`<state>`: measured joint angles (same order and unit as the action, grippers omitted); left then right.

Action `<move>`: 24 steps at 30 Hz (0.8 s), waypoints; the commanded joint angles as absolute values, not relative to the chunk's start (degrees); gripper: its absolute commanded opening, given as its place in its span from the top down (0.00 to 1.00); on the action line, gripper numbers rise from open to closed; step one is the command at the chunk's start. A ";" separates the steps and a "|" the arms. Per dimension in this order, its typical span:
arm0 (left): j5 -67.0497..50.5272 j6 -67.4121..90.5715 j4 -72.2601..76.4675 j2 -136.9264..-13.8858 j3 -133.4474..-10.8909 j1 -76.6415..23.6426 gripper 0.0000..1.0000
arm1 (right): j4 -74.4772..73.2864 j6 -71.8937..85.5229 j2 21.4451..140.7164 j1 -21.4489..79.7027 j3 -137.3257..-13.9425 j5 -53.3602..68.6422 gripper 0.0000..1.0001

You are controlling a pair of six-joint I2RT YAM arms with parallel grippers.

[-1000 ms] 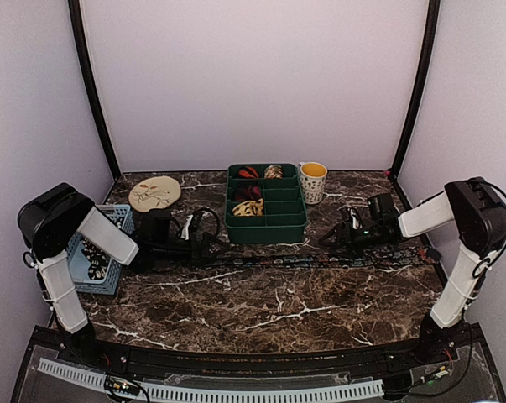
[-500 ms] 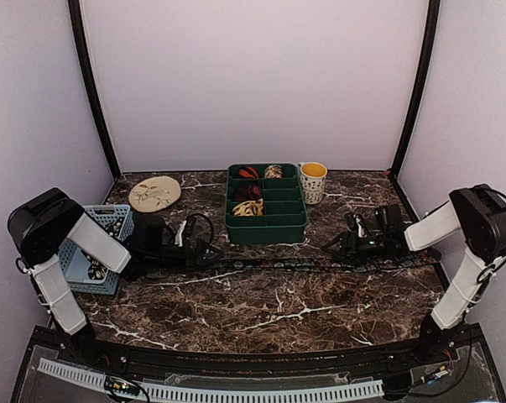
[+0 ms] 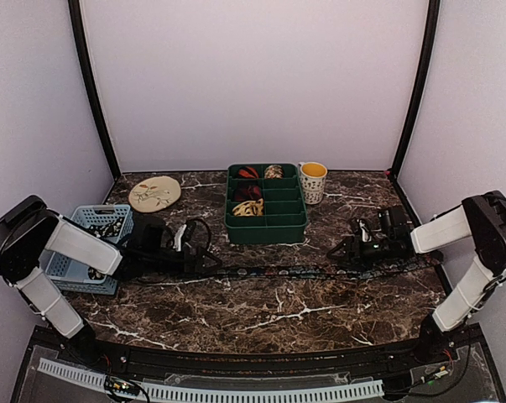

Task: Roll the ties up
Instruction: Smooth out the tie at the center of the board.

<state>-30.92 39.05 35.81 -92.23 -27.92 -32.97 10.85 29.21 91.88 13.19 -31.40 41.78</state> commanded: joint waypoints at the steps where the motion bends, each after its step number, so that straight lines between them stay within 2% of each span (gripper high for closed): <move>1: -25.70 28.39 17.86 -88.28 -33.99 -33.11 0.01 | 1.24 27.43 89.57 15.33 -35.56 36.80 0.37; 5: -22.00 22.69 10.74 -89.25 -39.50 -33.29 0.02 | -0.19 27.29 90.61 20.02 -41.22 35.43 0.38; 11: -11.27 19.47 0.10 -95.72 -50.56 -38.45 0.13 | -3.85 27.58 96.86 26.34 -48.92 29.37 0.44; 19: 8.09 26.68 -13.06 -106.68 -65.33 -48.97 0.28 | -9.80 29.04 99.88 32.11 -54.41 14.69 0.55; 24: 13.89 31.68 -17.76 -111.60 -69.59 -51.64 0.30 | -10.17 29.59 102.25 34.13 -55.32 9.94 0.60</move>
